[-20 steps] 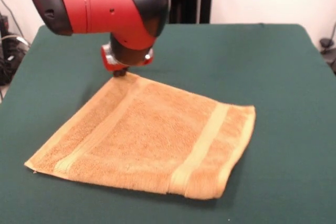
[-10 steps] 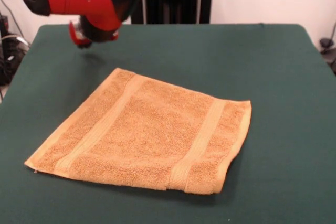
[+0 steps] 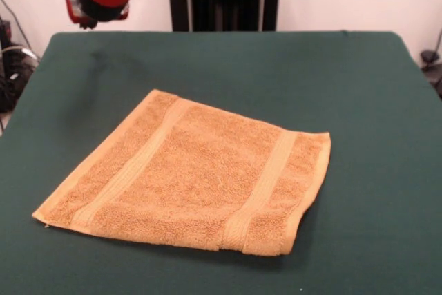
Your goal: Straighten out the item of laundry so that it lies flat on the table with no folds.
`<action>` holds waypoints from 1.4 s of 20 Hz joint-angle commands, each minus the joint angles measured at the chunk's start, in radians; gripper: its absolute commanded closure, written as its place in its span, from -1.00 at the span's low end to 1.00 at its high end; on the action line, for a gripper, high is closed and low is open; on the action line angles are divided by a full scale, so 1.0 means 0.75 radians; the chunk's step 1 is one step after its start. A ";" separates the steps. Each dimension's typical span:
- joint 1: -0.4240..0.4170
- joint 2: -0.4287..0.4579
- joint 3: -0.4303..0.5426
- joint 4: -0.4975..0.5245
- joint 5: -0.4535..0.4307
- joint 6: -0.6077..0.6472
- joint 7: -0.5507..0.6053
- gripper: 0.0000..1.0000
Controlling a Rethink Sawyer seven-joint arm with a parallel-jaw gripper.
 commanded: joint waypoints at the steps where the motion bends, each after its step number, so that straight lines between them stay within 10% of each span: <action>1: -0.104 -0.123 0.299 0.237 0.163 -0.240 -0.587 1.00; 12: -0.235 -0.210 0.514 0.305 0.284 -0.515 -0.523 1.00; 28: -0.295 0.006 0.603 0.265 0.229 -0.928 -0.400 1.00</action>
